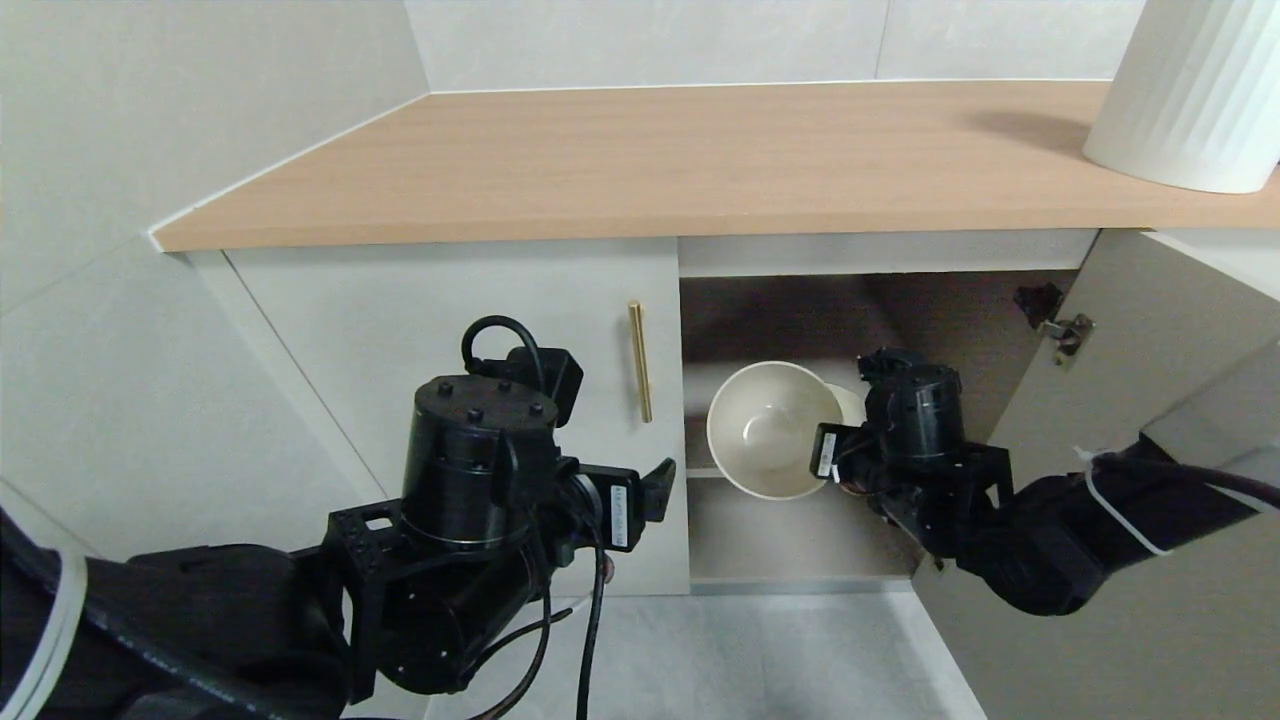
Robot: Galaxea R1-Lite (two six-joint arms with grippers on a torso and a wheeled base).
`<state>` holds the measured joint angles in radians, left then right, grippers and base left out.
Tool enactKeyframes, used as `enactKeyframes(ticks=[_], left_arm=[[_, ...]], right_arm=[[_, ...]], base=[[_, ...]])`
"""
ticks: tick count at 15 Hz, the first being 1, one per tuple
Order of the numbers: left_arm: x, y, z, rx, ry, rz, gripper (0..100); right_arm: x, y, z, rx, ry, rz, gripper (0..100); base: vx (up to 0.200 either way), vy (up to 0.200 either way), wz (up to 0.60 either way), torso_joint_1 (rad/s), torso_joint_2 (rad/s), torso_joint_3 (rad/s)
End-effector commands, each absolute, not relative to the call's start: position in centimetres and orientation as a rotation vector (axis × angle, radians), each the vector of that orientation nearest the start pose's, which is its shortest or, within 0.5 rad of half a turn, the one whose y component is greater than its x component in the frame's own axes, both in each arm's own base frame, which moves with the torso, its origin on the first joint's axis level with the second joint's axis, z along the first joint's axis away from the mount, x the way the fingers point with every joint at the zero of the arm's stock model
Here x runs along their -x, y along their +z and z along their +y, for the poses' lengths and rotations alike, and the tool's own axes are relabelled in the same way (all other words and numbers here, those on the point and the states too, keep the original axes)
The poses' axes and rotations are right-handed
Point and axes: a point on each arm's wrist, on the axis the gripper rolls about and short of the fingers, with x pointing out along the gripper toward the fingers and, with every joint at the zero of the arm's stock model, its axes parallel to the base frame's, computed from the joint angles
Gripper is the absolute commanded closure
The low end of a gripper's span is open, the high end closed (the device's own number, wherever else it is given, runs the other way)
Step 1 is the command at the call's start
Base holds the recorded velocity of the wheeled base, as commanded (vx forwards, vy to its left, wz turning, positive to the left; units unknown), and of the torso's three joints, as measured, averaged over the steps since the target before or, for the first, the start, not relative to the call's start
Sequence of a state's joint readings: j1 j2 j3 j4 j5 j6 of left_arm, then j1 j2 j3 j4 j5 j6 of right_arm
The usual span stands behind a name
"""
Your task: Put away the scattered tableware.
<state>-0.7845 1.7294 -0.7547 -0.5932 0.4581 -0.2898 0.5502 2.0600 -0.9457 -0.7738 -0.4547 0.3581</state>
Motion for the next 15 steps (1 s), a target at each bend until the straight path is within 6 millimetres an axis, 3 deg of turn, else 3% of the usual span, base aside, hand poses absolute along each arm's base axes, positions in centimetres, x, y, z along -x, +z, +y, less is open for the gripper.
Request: enactKeyframes(ticks=[1,6,12,15], left_arm=[[-22.0,15.6,-20.6,0.061,-0.272,0.356,0],[-22.1,15.7,-20.5,0.062,-0.271,0.354,0],[-22.1,15.6,-20.5,0.062,-0.269,0.357,0],[-22.1,15.7,-20.5,0.064,-0.269,0.354,0]], right_arm=[[-35.6,9.8,17.5,-0.221,-0.032,0.305,100],[-39.9,9.2,15.3,-0.288,-0.122,0.267,100],[-42.6,7.9,13.4,-0.306,-0.19,0.279,100],[-43.0,7.4,13.5,-0.316,-0.192,0.281,100]], base=[[0.0,0.0,0.0,0.0,0.0,0.0],[0.0,0.0,0.0,0.0,0.0,0.0],[0.0,0.0,0.0,0.0,0.0,0.0],[0.0,0.0,0.0,0.0,0.0,0.0]])
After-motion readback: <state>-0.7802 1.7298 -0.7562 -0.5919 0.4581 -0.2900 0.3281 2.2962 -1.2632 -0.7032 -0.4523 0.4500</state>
